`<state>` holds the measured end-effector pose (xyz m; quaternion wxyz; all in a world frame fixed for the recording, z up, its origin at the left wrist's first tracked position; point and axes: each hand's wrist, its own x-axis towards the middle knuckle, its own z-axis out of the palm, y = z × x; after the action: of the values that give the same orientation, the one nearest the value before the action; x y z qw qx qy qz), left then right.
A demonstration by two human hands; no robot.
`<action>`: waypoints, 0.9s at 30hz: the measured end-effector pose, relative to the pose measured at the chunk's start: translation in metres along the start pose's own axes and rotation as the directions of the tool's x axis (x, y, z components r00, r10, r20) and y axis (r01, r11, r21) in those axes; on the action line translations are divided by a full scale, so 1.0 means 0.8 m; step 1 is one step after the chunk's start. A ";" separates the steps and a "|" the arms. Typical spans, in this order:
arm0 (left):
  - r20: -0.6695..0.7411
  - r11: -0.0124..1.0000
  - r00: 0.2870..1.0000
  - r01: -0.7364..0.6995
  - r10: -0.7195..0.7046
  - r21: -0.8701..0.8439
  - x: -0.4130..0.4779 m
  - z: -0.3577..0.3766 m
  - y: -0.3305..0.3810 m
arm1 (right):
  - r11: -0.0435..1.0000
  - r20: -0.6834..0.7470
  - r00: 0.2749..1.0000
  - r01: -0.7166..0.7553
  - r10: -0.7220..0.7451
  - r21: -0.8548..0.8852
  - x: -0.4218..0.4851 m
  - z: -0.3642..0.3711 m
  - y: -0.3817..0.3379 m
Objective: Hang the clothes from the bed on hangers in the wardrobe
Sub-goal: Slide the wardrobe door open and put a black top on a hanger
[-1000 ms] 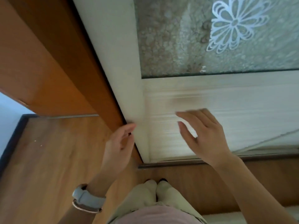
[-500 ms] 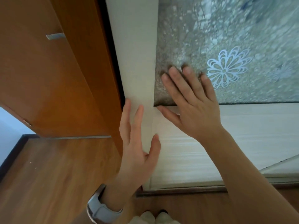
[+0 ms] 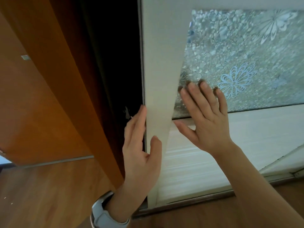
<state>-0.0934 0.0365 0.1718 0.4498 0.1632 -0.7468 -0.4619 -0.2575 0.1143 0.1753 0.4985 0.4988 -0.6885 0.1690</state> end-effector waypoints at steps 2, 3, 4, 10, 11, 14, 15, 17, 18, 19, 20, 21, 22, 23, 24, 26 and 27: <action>0.067 0.999 0.997 -0.033 0.034 -0.016 0.004 0.014 0.002 | 0.990 -0.028 0.994 -0.103 0.106 0.093 -0.005 -0.013 0.007; 0.099 0.998 0.993 -0.057 0.059 -0.016 0.006 0.023 0.002 | 0.979 -0.044 0.986 -0.156 0.163 0.129 -0.005 -0.020 0.011; 0.132 0.996 0.988 -0.084 0.085 -0.017 0.009 0.034 0.002 | 0.965 -0.061 0.973 -0.209 0.221 0.157 -0.003 -0.027 0.014; 0.321 0.972 0.918 -0.220 0.233 -0.079 0.028 0.110 0.015 | 0.844 -0.082 0.847 -0.507 0.526 0.177 0.021 -0.061 0.059; 0.343 0.967 0.904 -0.238 0.257 -0.095 0.031 0.123 0.019 | 0.821 -0.069 0.825 -0.544 0.561 0.172 0.021 -0.066 0.071; 0.410 0.952 0.859 -0.277 0.306 -0.131 0.040 0.168 0.031 | 0.756 0.000 0.769 -0.629 0.640 0.181 0.012 -0.081 0.111; 0.435 0.951 0.845 -0.280 0.310 -0.134 0.042 0.183 0.035 | 0.732 0.025 0.749 -0.653 0.662 0.196 0.007 -0.085 0.126; 0.493 0.952 0.815 -0.267 0.305 -0.148 0.045 0.215 0.042 | 0.690 0.051 0.716 -0.687 0.696 0.227 -0.002 -0.091 0.157; 0.516 0.952 0.799 -0.266 0.307 -0.155 0.046 0.232 0.044 | 0.674 0.053 0.702 -0.700 0.711 0.234 -0.007 -0.093 0.172; 0.533 0.948 0.785 -0.271 0.317 -0.165 0.046 0.250 0.046 | 0.664 0.051 0.690 -0.711 0.722 0.233 -0.013 -0.094 0.187; 0.543 0.945 0.773 -0.277 0.328 -0.176 0.046 0.267 0.048 | 0.657 0.048 0.683 -0.718 0.729 0.231 -0.018 -0.095 0.203; 0.546 0.941 0.767 -0.282 0.337 -0.184 0.045 0.286 0.050 | 0.653 0.048 0.679 -0.721 0.733 0.231 -0.025 -0.096 0.219; 0.544 0.939 0.766 -0.285 0.343 -0.191 0.044 0.304 0.052 | 0.649 0.051 0.676 -0.724 0.735 0.234 -0.031 -0.097 0.234; 0.541 0.937 0.765 -0.285 0.349 -0.200 0.043 0.321 0.056 | 0.644 0.055 0.672 -0.727 0.738 0.238 -0.038 -0.098 0.249; 0.536 0.935 0.766 -0.284 0.356 -0.215 0.042 0.341 0.060 | 0.638 0.058 0.667 -0.731 0.743 0.240 -0.045 -0.100 0.267; 0.520 0.930 0.771 -0.287 0.367 -0.230 0.043 0.366 0.063 | 0.629 0.063 0.660 -0.738 0.749 0.245 -0.053 -0.100 0.289; 0.512 0.927 0.774 -0.290 0.372 -0.237 0.042 0.383 0.066 | 0.627 0.061 0.657 -0.740 0.751 0.244 -0.060 -0.102 0.304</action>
<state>-0.3543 0.2082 0.1818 0.3020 -0.1429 -0.8253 -0.4552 -0.4233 0.3067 0.2351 0.3335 0.2232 -0.7944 0.4560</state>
